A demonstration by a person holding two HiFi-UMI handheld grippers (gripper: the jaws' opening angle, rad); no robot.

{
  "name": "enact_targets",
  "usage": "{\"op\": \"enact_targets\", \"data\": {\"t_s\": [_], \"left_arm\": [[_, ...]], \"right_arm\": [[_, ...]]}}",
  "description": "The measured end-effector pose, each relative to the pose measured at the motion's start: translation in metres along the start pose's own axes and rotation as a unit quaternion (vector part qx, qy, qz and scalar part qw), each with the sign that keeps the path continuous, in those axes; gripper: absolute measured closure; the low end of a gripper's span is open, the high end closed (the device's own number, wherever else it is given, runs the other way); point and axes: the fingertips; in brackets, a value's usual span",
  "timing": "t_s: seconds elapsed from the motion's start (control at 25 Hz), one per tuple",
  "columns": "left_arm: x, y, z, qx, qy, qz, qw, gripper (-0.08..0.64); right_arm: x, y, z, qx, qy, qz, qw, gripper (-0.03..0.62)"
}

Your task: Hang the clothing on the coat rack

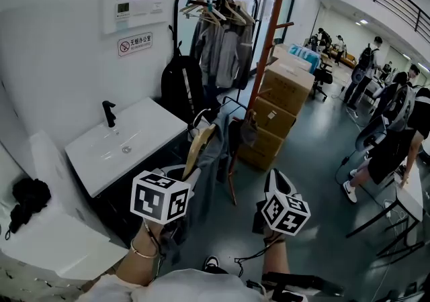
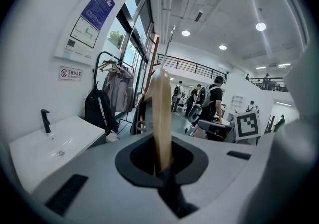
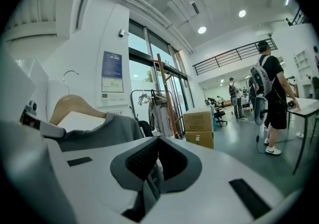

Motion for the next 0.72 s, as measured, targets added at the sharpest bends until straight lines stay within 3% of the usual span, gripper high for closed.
{"op": "enact_targets", "data": {"t_s": [0.72], "left_arm": [[0.035, -0.082, -0.065, 0.026, 0.007, -0.013, 0.9995, 0.541]], "right_arm": [[0.011, -0.119, 0.02, 0.01, -0.025, -0.015, 1.0, 0.569]]}}
Point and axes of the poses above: the fingertips, and each gripper's own axes: y backward along the fingers, z to its right, x out of its top, and after that the axes turned 11 degrees about -x, right-handed
